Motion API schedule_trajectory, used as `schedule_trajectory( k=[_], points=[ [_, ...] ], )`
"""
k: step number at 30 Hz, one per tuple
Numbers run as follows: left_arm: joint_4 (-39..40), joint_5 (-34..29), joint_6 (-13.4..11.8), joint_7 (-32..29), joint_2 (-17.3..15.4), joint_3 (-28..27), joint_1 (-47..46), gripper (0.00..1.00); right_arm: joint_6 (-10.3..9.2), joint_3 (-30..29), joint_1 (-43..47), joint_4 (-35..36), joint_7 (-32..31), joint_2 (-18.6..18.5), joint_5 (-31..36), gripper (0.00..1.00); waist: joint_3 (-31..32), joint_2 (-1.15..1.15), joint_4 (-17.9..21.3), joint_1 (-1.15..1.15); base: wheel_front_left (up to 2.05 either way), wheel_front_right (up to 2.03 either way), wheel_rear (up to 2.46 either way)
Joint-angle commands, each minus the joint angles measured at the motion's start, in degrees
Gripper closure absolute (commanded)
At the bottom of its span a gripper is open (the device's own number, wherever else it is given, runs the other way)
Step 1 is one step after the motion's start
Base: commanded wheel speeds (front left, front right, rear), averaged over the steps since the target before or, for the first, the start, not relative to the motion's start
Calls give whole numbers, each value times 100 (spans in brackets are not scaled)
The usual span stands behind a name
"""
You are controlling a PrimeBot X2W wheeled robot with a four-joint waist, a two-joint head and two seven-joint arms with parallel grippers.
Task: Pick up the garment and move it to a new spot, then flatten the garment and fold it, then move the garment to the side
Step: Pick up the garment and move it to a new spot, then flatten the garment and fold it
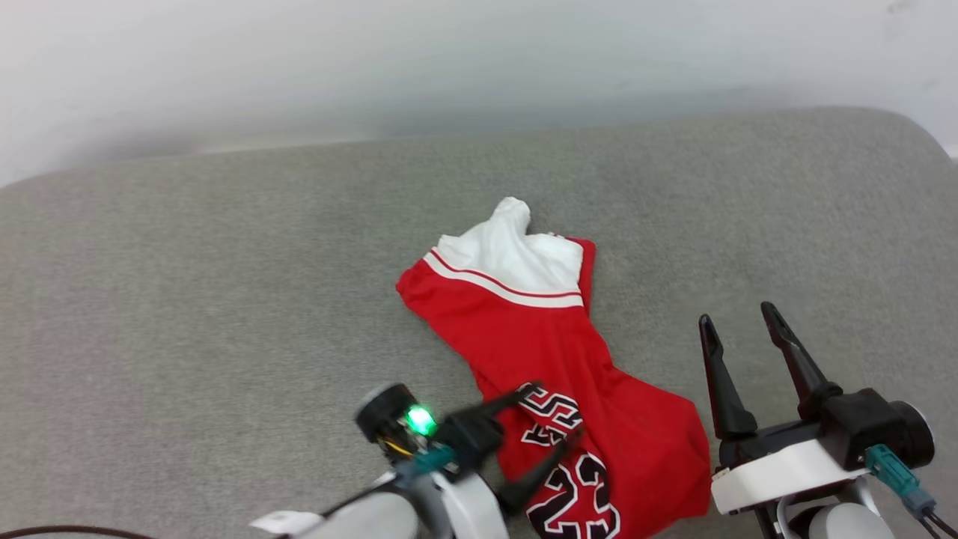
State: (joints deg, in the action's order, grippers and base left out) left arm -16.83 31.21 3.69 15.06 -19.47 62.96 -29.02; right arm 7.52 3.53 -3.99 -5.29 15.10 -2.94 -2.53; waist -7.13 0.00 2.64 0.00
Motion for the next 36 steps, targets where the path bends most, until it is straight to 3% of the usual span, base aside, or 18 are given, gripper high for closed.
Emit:
schedule_trajectory(
  k=[1,7,8,13,18,22,31,36],
  points=[
    [180,-30,-105,15,-159,-389,152,0,-6,26,77,3,9,10,17,0,207,0,-191,0,0,0,0],
    [761,19,-576,15,-606,-1907,675,0,-6,92,149,-35,9,8,-60,0,453,0,-415,0,0,0,0],
    [761,19,-576,15,-606,-1907,675,0,-6,92,149,-35,9,8,-60,0,453,0,-415,0,0,0,0],
    [1228,-23,-907,16,-690,-3397,1494,0,-6,184,185,-93,9,9,-110,0,543,0,-510,0,0,0,0],
    [1594,-177,-798,16,-450,-4530,2431,0,-6,235,268,-139,9,8,-154,0,599,0,-532,0,0,0,0],
    [1810,-596,-619,16,-122,-5049,3079,0,-6,229,314,-164,9,9,-199,0,617,0,-520,0,0,0,0],
    [1936,-1435,-93,16,639,-5579,3586,0,-6,211,374,-272,-65,9,-345,0,482,0,-575,0,0,0,0],
    [1971,-1683,149,16,868,-5687,3288,0,-4,204,-53,-167,-764,-138,-401,0,185,0,-796,0,0,0,0]
  ],
)
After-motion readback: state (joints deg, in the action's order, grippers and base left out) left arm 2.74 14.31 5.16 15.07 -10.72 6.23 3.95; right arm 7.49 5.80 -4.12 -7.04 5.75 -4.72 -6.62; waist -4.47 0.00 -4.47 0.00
